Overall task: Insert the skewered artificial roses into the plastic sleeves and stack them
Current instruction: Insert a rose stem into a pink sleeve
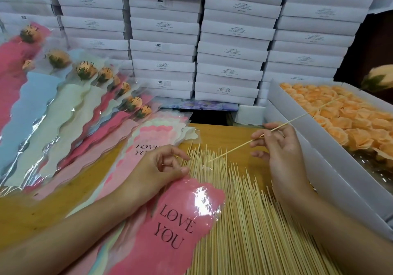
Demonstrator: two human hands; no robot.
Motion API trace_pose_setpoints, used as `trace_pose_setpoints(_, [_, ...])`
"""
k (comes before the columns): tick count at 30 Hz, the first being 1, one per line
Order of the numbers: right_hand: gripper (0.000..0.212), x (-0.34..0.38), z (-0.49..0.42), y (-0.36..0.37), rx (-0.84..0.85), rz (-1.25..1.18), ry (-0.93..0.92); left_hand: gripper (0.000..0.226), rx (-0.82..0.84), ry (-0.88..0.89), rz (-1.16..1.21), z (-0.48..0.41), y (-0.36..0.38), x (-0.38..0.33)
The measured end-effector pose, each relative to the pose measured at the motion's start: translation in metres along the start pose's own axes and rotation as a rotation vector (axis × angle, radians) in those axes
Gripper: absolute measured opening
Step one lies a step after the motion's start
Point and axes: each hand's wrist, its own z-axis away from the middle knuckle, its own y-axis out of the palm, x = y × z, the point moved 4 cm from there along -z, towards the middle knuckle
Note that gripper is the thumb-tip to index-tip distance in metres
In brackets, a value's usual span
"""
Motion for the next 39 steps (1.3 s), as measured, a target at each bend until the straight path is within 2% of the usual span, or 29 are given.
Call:
trace_pose_setpoints(9, [0.022,-0.007,0.007,0.009,0.072,-0.067,0.138,0.011,-0.023,0.019,-0.023,0.002,0.001,-0.004])
trace_pose_setpoints(17, [0.020,-0.013,0.017,0.021,0.231,-0.116,0.297,0.006,-0.004,0.038,0.050,0.005,0.002,-0.007])
trace_pose_setpoints(21, [0.017,-0.016,0.022,0.025,0.291,-0.056,0.361,0.005,0.010,0.034,0.082,0.006,0.003,-0.010])
trace_pose_setpoints(27, [0.015,-0.014,0.034,0.035,0.480,0.133,0.397,0.007,0.015,0.040,0.127,0.008,0.004,-0.012])
trace_pose_setpoints(31, [0.015,-0.015,0.043,0.041,0.547,0.159,0.445,0.007,0.010,0.047,0.136,0.007,0.003,-0.012])
trace_pose_setpoints(37, [0.010,-0.015,0.039,0.039,0.513,0.079,0.417,0.018,0.049,0.001,0.222,0.010,-0.001,-0.010])
trace_pose_setpoints(39, [0.010,-0.015,0.035,0.035,0.459,0.047,0.396,0.031,0.107,-0.036,0.242,0.010,0.000,-0.008])
